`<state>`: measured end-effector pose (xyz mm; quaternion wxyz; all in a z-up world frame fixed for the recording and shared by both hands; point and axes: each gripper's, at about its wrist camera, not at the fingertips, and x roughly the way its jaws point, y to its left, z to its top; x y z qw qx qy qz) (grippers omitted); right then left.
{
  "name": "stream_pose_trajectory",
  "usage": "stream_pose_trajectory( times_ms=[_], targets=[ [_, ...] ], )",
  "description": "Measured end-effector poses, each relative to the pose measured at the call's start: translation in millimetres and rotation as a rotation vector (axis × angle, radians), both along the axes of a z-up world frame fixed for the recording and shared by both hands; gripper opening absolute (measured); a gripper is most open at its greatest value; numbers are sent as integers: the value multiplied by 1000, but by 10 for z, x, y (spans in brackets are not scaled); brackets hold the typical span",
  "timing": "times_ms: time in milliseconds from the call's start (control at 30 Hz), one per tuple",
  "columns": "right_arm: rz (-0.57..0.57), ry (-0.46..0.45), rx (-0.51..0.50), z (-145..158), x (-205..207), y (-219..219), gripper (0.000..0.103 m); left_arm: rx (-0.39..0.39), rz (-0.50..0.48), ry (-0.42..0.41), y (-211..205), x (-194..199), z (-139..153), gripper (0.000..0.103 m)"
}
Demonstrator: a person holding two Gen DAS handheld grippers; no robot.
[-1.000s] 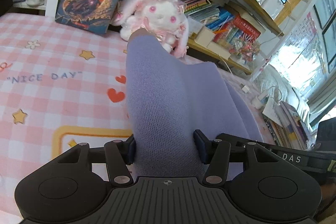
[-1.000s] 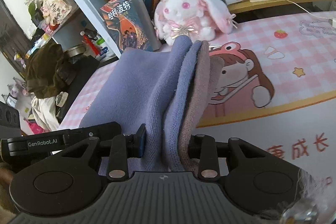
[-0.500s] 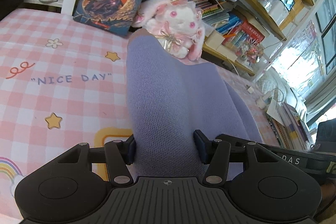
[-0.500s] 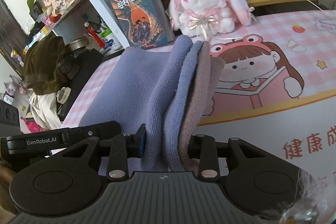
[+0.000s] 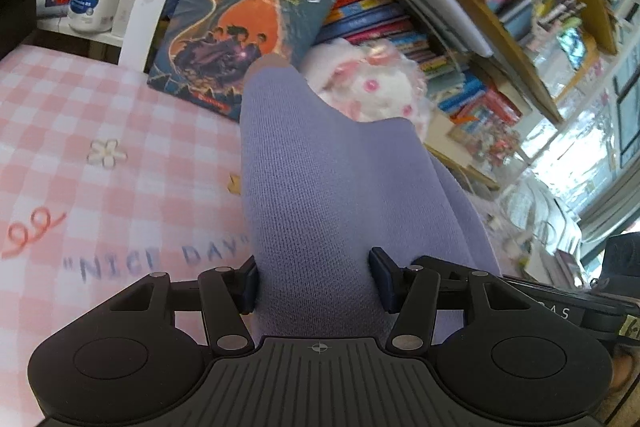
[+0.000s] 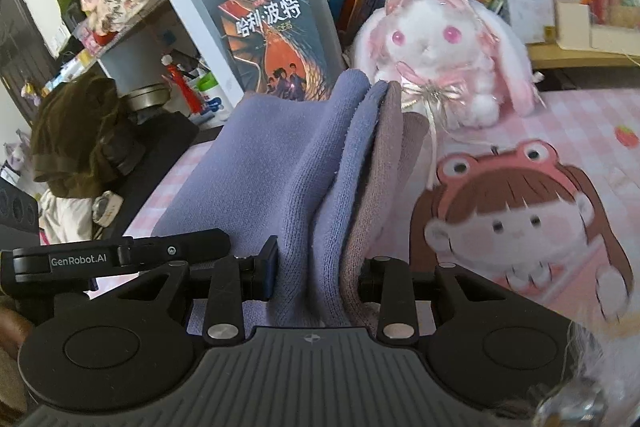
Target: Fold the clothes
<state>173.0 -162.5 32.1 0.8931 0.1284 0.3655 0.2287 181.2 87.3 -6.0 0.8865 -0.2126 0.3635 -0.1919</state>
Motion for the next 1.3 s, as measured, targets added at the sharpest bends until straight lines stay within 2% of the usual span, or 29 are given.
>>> stream_pose_trajectory(
  times_ms=[300,400,433,567,700,833,933,1033,1133,1233,1300],
  targets=[
    [38,-18,-45,-271,600,218,31,10,56,28,145,427,-292,54],
    [43,6,-59,-437,734,258,34,17,86,71,174,487,-457,58],
    [42,21,-68,-502,772,271,38,5,97,71,191,480,-491,59],
    [-2,51,9,-633,802,161,41,-16,107,66,222,452,-521,62],
    [-12,54,-2,-628,792,148,51,-1,113,82,229,473,-498,65],
    [-46,36,-66,-533,748,155,71,28,127,82,245,450,-405,66],
    [-99,28,-89,-426,670,74,82,72,162,52,288,311,-267,68],
    [-160,-12,-122,-304,492,18,88,126,186,15,263,99,-121,77],
    [-192,-70,-185,-203,274,33,92,184,201,-16,222,-111,19,81],
    [-182,-98,-242,-181,71,114,101,282,178,-15,90,-293,84,84],
    [-170,-108,-274,-176,-53,172,101,347,191,-13,23,-391,86,84]
  ],
)
